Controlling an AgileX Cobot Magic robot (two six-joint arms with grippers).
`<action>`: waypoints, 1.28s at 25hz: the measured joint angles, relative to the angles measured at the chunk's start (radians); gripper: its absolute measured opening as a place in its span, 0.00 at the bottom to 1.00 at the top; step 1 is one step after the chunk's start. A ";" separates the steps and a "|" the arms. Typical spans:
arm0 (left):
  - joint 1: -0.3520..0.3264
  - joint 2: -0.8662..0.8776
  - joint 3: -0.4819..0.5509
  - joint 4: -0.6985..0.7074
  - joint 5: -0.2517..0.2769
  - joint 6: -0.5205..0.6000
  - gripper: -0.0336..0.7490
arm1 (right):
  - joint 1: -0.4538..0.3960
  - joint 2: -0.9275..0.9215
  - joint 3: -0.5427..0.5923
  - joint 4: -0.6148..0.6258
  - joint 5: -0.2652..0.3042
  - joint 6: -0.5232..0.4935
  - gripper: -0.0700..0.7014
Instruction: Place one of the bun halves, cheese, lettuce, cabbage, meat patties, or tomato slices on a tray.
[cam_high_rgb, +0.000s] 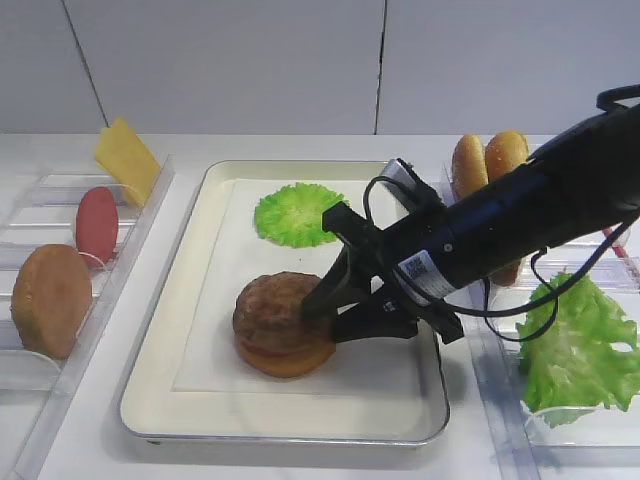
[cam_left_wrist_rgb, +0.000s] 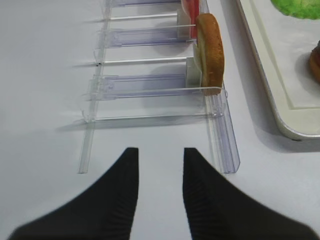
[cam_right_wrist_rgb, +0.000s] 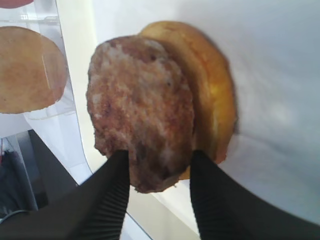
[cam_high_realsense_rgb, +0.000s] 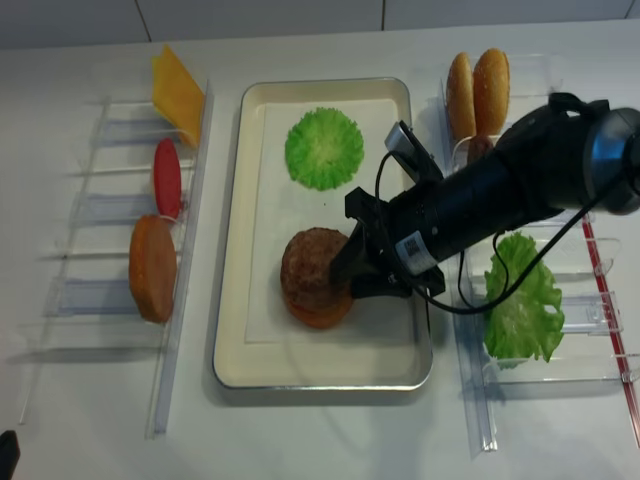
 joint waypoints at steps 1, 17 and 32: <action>0.000 0.000 0.000 0.000 0.000 0.000 0.31 | 0.000 0.000 -0.008 -0.013 0.000 0.010 0.53; 0.000 0.000 0.000 0.000 0.000 0.000 0.31 | 0.000 0.002 -0.123 -0.244 0.088 0.201 0.53; 0.000 0.000 0.000 0.000 0.000 0.000 0.31 | 0.000 0.002 -0.371 -0.419 0.307 0.352 0.53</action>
